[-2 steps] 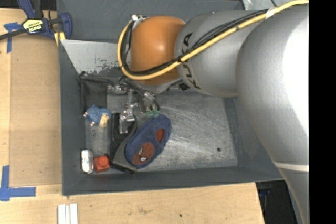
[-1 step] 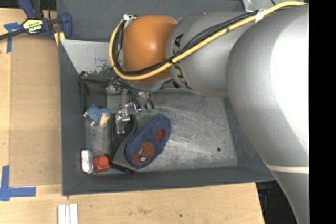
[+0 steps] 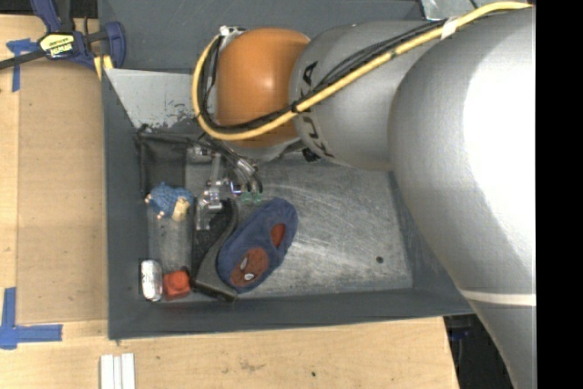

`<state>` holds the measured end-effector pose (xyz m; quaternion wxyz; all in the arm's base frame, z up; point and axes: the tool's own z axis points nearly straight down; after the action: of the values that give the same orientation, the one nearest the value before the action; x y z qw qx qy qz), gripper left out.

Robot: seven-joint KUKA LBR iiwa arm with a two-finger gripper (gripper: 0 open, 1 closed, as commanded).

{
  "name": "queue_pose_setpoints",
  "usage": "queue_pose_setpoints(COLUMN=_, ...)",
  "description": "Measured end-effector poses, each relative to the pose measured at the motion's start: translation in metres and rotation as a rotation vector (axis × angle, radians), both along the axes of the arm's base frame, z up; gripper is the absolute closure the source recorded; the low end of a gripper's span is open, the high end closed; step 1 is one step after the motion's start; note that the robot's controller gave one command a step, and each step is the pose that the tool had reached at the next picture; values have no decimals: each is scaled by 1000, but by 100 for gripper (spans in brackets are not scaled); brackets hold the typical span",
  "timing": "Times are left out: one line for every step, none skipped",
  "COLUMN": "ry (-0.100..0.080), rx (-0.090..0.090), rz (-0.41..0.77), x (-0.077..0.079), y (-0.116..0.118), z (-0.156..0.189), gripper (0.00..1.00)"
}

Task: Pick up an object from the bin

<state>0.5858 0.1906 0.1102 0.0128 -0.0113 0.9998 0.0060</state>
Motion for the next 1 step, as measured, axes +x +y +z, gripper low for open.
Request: queue_pose_setpoints(ry=22, rx=-15, rz=197, x=-32, y=-25, z=46, gripper=0)
